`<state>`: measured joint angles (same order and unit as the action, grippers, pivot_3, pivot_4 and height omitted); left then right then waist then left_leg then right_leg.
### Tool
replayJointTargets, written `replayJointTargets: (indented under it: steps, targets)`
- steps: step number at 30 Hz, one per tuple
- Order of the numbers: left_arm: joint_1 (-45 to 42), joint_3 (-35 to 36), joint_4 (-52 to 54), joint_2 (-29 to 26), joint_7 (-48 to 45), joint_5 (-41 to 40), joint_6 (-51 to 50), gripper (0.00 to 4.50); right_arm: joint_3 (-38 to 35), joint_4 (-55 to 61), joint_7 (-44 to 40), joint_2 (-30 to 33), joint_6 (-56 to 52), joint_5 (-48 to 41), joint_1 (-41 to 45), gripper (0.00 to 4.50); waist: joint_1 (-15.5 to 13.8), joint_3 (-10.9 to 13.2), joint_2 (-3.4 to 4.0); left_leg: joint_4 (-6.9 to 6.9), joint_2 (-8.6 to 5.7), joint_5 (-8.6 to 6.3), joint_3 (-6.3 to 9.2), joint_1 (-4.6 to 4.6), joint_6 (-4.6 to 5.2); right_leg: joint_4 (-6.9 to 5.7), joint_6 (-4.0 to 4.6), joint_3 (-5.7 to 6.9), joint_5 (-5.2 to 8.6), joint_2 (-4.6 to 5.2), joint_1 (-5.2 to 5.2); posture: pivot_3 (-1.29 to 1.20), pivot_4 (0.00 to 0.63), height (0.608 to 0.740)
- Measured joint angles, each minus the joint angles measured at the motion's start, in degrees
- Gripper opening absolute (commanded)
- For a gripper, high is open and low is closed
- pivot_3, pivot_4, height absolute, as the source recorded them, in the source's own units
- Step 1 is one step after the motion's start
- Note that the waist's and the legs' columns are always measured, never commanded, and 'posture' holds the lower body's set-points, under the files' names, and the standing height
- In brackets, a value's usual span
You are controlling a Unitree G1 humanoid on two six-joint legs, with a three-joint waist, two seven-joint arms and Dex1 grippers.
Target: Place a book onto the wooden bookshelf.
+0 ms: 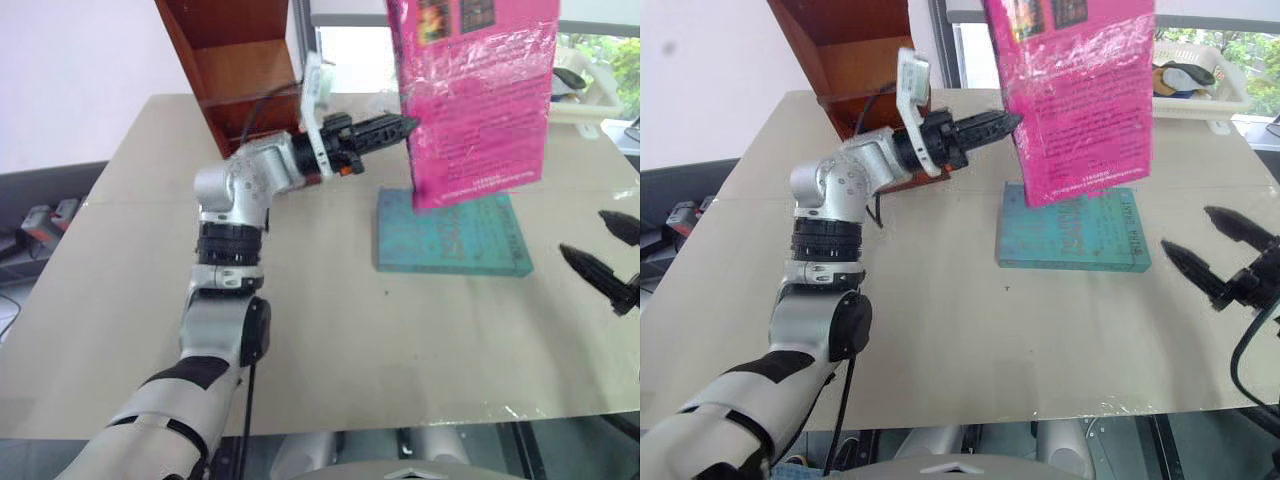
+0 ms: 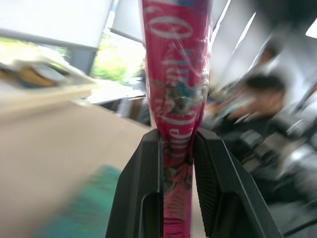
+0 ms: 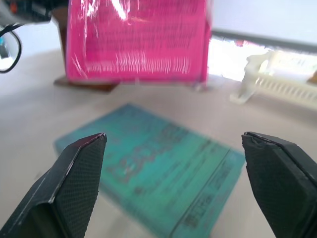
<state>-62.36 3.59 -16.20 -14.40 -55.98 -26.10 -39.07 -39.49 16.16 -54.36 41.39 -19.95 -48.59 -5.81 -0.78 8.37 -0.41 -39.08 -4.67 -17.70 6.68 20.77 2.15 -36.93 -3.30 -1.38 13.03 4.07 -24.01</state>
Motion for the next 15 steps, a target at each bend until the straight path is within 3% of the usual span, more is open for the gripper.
replayJointTargets:
  steps: [7, 15]
  targets:
    - [-4.7, -10.6, -2.4, -5.6, 6.0, 19.4, 24.5, 0.44, -5.6, -13.7, -9.9, 5.1, -6.7, -11.3, 4.6, 4.5, -0.1, 0.0, -0.02, 0.07, -0.02, -0.01, 0.02, 0.08, 0.02, 0.14, -0.01, 0.0, 0.0, 0.02, 0.0, 0.0, 0.15, 0.74]
    - [-10.8, -20.0, -7.3, -12.5, 5.6, 34.1, 36.7, 0.44, -5.8, -22.7, -17.3, 8.9, -14.1, -15.3, 9.2, 4.5, 0.1, 0.1, -0.02, 0.13, 0.0, -0.01, -0.07, 0.07, 0.04, 0.11, -0.02, 0.03, 0.0, 0.0, -0.05, 0.0, 0.15, 0.74]
